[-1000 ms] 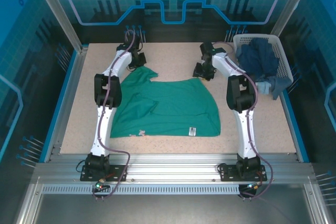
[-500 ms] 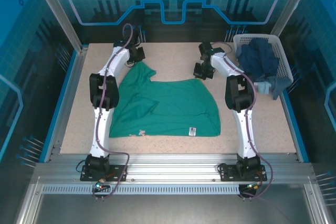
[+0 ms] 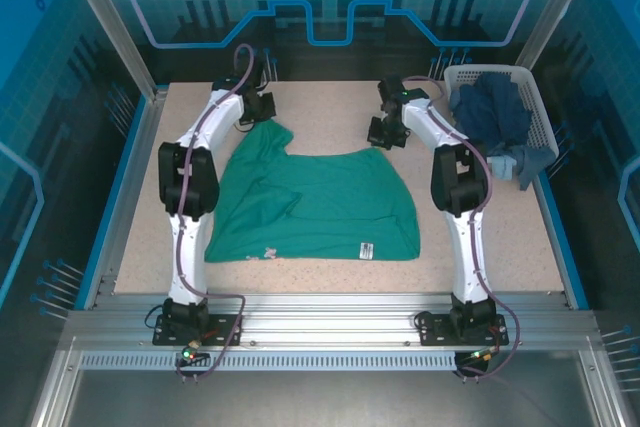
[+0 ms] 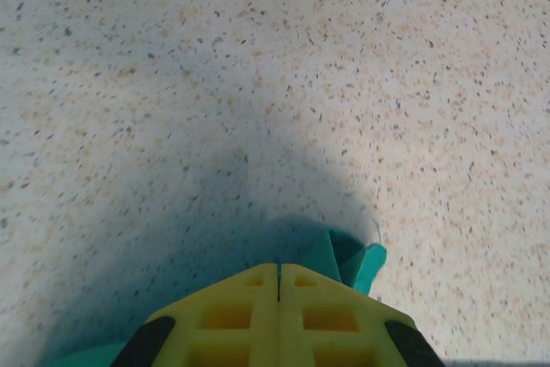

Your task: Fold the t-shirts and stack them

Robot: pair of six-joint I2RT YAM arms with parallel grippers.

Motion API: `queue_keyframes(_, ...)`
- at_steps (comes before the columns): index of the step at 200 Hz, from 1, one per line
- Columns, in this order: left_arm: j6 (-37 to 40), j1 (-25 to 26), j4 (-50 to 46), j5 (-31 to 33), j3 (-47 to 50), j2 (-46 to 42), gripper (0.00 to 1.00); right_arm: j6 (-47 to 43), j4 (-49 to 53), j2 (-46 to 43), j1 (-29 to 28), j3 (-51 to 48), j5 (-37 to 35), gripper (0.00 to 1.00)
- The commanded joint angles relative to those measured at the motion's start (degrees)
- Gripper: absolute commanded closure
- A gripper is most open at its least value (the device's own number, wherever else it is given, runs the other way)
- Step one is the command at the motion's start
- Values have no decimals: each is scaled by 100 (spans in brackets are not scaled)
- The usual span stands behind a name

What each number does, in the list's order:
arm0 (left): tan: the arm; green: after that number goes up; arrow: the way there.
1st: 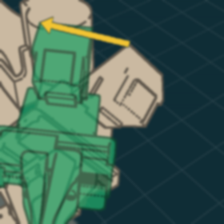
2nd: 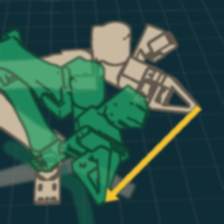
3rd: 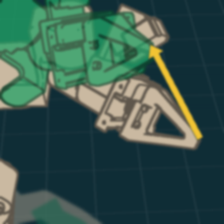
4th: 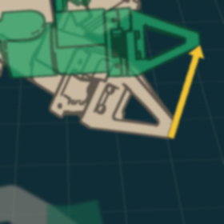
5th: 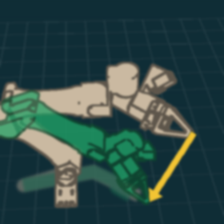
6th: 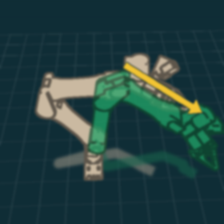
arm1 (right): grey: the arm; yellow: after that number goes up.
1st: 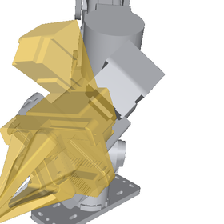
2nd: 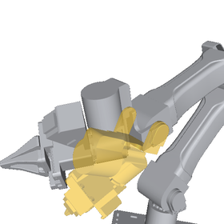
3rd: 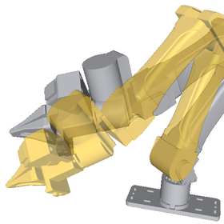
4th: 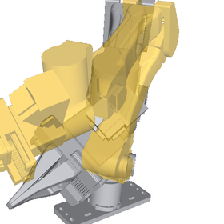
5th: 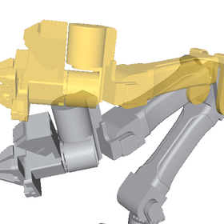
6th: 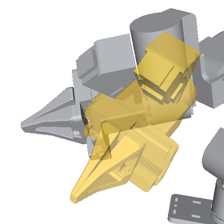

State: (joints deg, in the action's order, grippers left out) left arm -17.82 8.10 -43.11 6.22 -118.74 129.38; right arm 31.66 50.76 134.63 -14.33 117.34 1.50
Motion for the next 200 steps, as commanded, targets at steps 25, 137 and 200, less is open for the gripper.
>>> queue_keyframes(25, 189, 76, -35, -258, 743, -949, 100, -136, -145, -705, -92, -465, -120, 100)
queue_keyframes(137, -206, 308, -326, -91, 4062, -3869, 100, -253, -807, -2379, -273, -2980, -494, 100)
queue_keyframes(200, -675, 355, -573, -284, 5171, -4999, 100, -130, -686, -2859, -359, -3659, -824, 100)
